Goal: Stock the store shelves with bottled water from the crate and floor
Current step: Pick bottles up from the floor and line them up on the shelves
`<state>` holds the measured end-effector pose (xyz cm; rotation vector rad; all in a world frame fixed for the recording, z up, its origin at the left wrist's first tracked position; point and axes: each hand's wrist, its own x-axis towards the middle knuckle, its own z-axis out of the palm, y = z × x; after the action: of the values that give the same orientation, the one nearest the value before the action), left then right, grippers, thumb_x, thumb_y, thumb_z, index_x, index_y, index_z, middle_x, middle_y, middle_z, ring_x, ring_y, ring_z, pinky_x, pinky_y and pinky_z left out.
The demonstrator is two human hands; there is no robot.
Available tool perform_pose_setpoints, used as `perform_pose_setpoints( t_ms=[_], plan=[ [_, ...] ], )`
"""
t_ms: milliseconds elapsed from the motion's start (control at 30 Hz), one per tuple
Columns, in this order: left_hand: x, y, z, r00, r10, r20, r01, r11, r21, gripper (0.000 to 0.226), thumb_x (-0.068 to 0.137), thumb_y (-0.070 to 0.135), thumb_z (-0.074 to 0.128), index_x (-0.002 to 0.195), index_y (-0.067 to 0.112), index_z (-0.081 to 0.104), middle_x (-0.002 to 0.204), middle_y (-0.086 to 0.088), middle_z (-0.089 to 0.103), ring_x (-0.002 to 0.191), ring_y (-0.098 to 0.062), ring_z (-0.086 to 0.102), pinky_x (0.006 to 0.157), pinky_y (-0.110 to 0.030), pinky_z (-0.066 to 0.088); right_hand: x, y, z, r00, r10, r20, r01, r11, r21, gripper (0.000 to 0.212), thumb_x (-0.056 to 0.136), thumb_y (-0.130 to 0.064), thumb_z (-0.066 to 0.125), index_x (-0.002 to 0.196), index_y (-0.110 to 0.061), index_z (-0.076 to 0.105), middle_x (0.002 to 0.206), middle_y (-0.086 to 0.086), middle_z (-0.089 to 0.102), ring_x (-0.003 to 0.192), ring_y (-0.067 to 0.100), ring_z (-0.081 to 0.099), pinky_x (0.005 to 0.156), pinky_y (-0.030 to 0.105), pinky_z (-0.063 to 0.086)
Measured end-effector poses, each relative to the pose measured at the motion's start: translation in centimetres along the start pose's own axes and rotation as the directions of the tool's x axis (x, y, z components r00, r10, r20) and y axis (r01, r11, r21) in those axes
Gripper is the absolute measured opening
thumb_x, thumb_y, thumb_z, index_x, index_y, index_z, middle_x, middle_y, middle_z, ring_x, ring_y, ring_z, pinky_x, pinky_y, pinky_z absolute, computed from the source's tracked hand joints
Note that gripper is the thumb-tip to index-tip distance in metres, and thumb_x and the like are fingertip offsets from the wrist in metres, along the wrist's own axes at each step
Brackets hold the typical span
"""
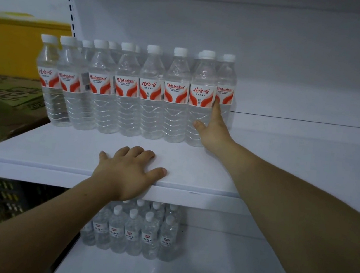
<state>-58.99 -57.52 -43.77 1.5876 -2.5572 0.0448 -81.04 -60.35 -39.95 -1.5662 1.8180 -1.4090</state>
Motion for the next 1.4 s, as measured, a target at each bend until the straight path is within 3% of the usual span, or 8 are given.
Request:
perform_pose_setpoints(
  t_ms=[233, 300, 433, 633, 733, 833, 1100, 1400],
  plan=[
    [-0.2, -0.2, -1.6, 0.994, -0.036, 0.099, 0.054, 0.981, -0.184, 0.069, 0.089, 0.070, 0.032, 0.147, 0.033, 0.028, 0.158, 0.006, 0.022, 0.145, -0.021, 0.019, 0.115, -0.060, 0.007, -2.7, -2.0, -1.1, 0.995, 0.082, 0.051, -0.071, 0.979, -0.189, 0.086, 0.092, -0.035, 0.064, 0.154, -0.029, 0.005, 0.153, 0.003, 0.033, 0.135, 0.027, 0.041, 0.107, 0.040, 0.039],
    [-1.5, -0.4, -2.6, 0.994, -0.046, 0.098, 0.076, 0.942, -0.326, 0.070, 0.087, 0.068, 0.043, 0.146, 0.031, 0.032, 0.157, 0.003, 0.025, 0.143, -0.023, 0.026, 0.116, -0.055, 0.015, -3.9, -2.9, -1.5, 0.992, 0.101, 0.079, -0.077, 0.963, -0.259, 0.084, 0.088, -0.044, 0.065, 0.153, -0.027, 0.014, 0.151, 0.002, 0.036, 0.134, 0.028, 0.042, 0.107, 0.043, 0.041],
    [-6.7, -0.4, -4.7, 0.997, -0.023, 0.074, 0.051, 0.915, -0.401, 0.071, 0.087, 0.059, 0.055, 0.147, 0.026, 0.034, 0.156, 0.001, 0.028, 0.141, -0.022, 0.030, 0.116, -0.043, 0.024, -8.4, -6.6, -2.7, 0.975, 0.120, 0.189, -0.037, 0.919, -0.392, 0.068, 0.094, -0.044, 0.057, 0.150, -0.019, 0.027, 0.149, 0.005, 0.041, 0.134, 0.030, 0.043, 0.105, 0.037, 0.038],
    [-18.2, -0.8, -7.3, 0.988, -0.063, 0.141, 0.120, 0.888, -0.445, 0.079, 0.083, 0.057, 0.061, 0.149, 0.023, 0.033, 0.154, -0.001, 0.032, 0.136, -0.021, 0.038, 0.111, -0.035, 0.033, -16.7, -12.0, -0.9, 0.944, 0.084, 0.318, 0.093, 0.859, -0.504, 0.076, 0.096, -0.050, 0.051, 0.154, -0.014, 0.019, 0.159, 0.008, 0.026, 0.142, 0.030, 0.031, 0.111, 0.037, 0.031],
    [-23.7, -1.8, -7.8, 0.983, -0.102, 0.155, 0.161, 0.887, -0.433, 0.091, 0.072, 0.069, 0.060, 0.147, 0.024, 0.035, 0.153, 0.001, 0.035, 0.133, -0.018, 0.042, 0.109, -0.036, 0.037, -20.7, -14.0, 0.9, 0.913, 0.063, 0.404, 0.167, 0.844, -0.510, 0.077, 0.096, -0.051, 0.049, 0.155, -0.014, 0.017, 0.160, 0.008, 0.022, 0.144, 0.029, 0.028, 0.113, 0.037, 0.029],
    [-29.1, -2.4, -8.2, 0.970, -0.159, 0.182, 0.217, 0.905, -0.366, 0.079, 0.087, 0.053, 0.061, 0.150, 0.020, 0.027, 0.154, -0.003, 0.029, 0.134, -0.022, 0.039, 0.106, -0.032, 0.037, -24.4, -15.8, 2.7, 0.879, 0.005, 0.477, 0.264, 0.828, -0.494, 0.077, 0.097, -0.051, 0.048, 0.155, -0.012, 0.017, 0.161, 0.008, 0.020, 0.144, 0.029, 0.027, 0.112, 0.035, 0.028],
    [-42.0, -5.2, -7.0, 0.906, -0.365, 0.215, 0.415, 0.866, -0.279, 0.074, 0.089, 0.049, 0.060, 0.150, 0.022, 0.027, 0.154, -0.005, 0.031, 0.136, -0.023, 0.037, 0.105, -0.033, 0.034, -32.9, -19.3, 8.9, 0.758, -0.074, 0.648, 0.417, 0.819, -0.394, 0.075, 0.096, -0.051, 0.051, 0.153, -0.009, 0.024, 0.156, 0.011, 0.031, 0.135, 0.031, 0.040, 0.101, 0.034, 0.038],
    [-52.4, -11.7, -0.2, 0.750, -0.557, 0.356, 0.658, 0.685, -0.313, 0.076, 0.088, 0.053, 0.057, 0.151, 0.025, 0.024, 0.157, -0.003, 0.025, 0.141, -0.023, 0.030, 0.112, -0.036, 0.029, -41.4, -18.9, 21.0, 0.575, 0.022, 0.818, 0.478, 0.802, -0.358, 0.077, 0.097, -0.053, 0.048, 0.156, -0.018, 0.014, 0.160, 0.008, 0.022, 0.137, 0.031, 0.038, 0.104, 0.039, 0.042]
  ],
)
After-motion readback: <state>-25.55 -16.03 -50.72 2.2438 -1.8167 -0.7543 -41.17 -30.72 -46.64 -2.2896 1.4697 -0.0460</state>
